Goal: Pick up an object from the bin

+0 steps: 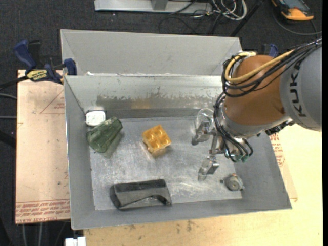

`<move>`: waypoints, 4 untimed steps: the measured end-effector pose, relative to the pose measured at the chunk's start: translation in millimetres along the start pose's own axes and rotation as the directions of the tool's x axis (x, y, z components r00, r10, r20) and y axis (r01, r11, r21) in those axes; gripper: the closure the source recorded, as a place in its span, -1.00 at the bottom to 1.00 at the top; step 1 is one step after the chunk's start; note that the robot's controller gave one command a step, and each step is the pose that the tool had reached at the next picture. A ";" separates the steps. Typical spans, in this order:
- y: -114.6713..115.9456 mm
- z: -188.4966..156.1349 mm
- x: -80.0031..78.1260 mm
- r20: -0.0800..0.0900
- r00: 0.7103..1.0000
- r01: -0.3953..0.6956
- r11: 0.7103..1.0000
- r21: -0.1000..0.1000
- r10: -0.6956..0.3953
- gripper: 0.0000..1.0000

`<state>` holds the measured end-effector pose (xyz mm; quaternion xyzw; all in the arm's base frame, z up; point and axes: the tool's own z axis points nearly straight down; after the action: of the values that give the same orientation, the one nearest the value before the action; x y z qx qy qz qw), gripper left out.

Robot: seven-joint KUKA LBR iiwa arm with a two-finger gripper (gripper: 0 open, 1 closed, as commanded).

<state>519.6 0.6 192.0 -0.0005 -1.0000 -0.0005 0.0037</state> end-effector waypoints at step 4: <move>61.8 86.1 -95.7 0.008 0.980 0.200 0.980 0.002 -0.200 -1.00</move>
Offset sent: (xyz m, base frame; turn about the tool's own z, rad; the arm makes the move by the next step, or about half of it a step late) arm 0.0412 0.0568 -0.0097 -0.3073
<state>614.7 62.4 105.2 0.1002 -0.9950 -0.0005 -0.0007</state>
